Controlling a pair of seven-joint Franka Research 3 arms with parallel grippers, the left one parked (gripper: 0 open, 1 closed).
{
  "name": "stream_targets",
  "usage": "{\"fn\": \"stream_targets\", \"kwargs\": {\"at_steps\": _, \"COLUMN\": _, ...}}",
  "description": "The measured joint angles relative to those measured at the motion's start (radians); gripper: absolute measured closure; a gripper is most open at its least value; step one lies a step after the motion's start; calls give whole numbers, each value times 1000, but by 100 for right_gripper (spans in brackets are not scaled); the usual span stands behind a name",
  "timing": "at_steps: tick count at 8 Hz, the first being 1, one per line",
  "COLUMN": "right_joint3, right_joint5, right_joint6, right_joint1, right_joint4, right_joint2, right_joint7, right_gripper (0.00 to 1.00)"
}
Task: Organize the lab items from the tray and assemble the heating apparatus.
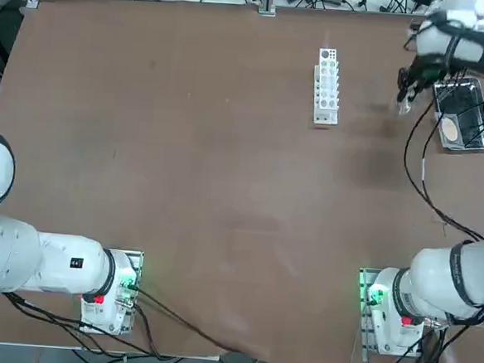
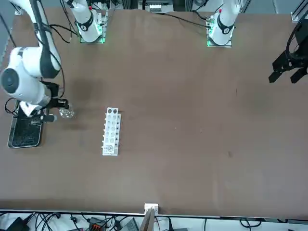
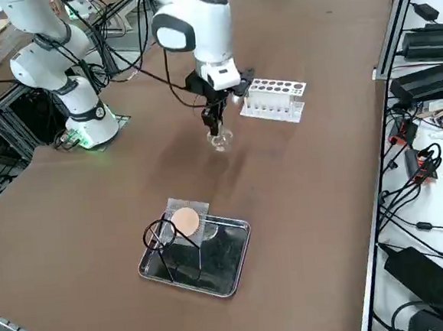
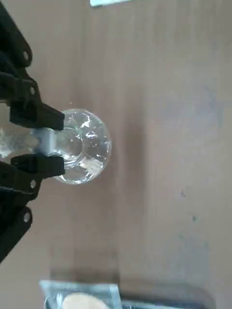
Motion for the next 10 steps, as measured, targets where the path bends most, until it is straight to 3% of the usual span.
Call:
{"fn": "stream_targets", "kwargs": {"at_steps": 2, "right_joint3": -1, "right_joint5": 3, "right_joint6": 97, "right_joint1": 0, "right_joint4": -80, "right_joint2": 12, "right_joint7": 4, "right_gripper": 69}}
{"fn": "stream_targets", "kwargs": {"at_steps": 7, "right_joint3": 0, "right_joint5": 42, "right_joint6": 113, "right_joint1": 1, "right_joint4": -86, "right_joint2": 45, "right_joint7": 5, "right_gripper": 67}}
{"fn": "stream_targets", "kwargs": {"at_steps": 9, "right_joint3": 0, "right_joint5": 42, "right_joint6": 113, "right_joint1": 1, "right_joint4": -69, "right_joint2": 52, "right_joint7": 1, "right_gripper": 56}}
{"fn": "stream_targets", "kwargs": {"at_steps": 10, "right_joint3": 0, "right_joint5": 42, "right_joint6": 101, "right_joint1": 3, "right_joint4": -42, "right_joint2": 53, "right_joint7": -5, "right_gripper": 41}}
